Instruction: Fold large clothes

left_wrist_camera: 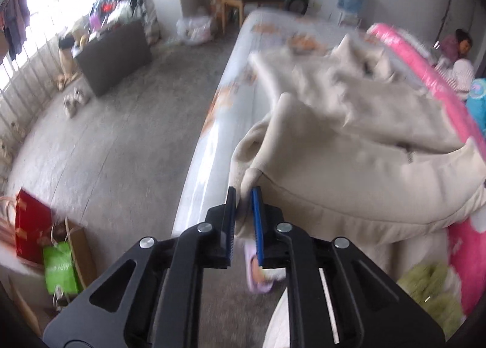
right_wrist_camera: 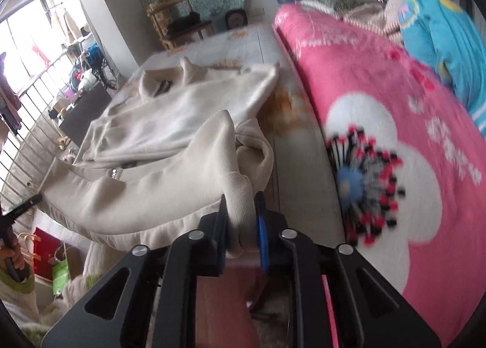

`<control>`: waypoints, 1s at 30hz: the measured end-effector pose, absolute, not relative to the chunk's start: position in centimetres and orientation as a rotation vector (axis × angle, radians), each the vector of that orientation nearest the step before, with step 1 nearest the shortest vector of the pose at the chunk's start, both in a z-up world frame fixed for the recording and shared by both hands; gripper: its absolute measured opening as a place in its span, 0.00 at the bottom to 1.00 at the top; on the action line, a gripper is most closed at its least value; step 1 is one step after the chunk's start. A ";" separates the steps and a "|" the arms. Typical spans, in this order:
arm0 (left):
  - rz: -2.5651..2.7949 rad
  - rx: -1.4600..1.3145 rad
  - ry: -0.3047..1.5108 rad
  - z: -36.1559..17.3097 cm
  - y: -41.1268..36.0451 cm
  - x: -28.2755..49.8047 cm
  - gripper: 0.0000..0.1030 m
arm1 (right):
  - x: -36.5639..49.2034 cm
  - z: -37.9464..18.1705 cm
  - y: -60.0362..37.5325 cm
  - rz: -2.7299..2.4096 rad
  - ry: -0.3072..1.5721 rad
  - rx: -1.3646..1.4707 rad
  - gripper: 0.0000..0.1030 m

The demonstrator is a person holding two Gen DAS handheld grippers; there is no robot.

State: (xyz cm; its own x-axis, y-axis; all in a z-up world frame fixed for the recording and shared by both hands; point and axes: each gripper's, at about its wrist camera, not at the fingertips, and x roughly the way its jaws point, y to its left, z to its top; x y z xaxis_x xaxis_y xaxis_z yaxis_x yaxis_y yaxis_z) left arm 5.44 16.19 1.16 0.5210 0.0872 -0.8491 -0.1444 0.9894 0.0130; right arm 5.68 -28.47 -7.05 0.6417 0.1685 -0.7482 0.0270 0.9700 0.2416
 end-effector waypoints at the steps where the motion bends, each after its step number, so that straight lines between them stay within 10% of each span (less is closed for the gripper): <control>1: 0.219 -0.024 1.055 -0.3 16.9 5.2 0.12 | 5.3 -8.0 -28.6 0.059 0.899 0.229 0.33; 24: -0.214 0.050 0.975 -4.0 0.4 7.3 0.31 | 9.8 -11.5 -9.6 0.460 1.028 0.058 0.51; 28: -0.181 0.102 0.937 -4.0 0.0 7.1 0.02 | 9.2 -11.2 -8.4 0.459 0.991 -0.042 0.07; 30: -0.177 0.090 0.923 -3.3 0.5 7.0 0.01 | 9.0 -10.7 -8.4 0.449 0.978 -0.055 0.06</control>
